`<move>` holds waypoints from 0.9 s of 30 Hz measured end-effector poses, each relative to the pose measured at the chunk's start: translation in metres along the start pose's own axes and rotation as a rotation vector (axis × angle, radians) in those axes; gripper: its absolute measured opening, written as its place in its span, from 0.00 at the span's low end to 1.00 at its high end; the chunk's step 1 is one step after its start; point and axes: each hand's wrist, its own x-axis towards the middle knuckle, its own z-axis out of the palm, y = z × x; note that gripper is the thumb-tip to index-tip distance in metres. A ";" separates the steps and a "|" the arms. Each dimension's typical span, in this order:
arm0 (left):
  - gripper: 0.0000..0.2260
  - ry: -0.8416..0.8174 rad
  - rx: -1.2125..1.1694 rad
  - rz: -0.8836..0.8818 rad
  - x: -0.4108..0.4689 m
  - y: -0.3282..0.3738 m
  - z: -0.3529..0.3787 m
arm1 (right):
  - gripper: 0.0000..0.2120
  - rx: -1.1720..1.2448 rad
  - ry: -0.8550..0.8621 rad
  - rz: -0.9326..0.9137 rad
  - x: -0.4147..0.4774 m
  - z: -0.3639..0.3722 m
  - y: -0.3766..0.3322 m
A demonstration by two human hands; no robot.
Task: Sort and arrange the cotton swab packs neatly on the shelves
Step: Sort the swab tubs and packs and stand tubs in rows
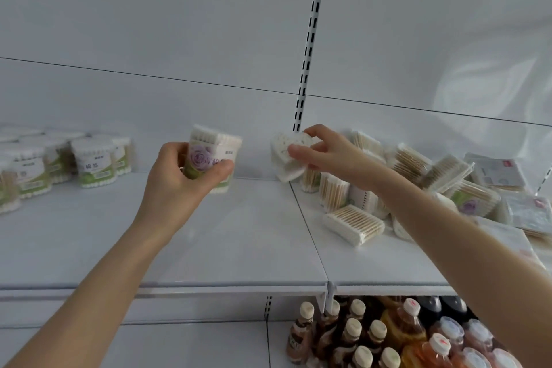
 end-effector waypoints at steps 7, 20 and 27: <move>0.21 0.117 0.015 0.008 -0.039 0.002 -0.033 | 0.23 -0.231 -0.215 0.069 -0.011 0.040 -0.002; 0.24 0.207 -0.023 -0.022 -0.083 0.002 -0.072 | 0.31 -0.221 -0.122 0.011 -0.016 0.056 0.006; 0.24 0.174 -0.068 -0.020 -0.079 -0.002 -0.107 | 0.19 0.023 0.033 -0.050 -0.001 0.086 -0.027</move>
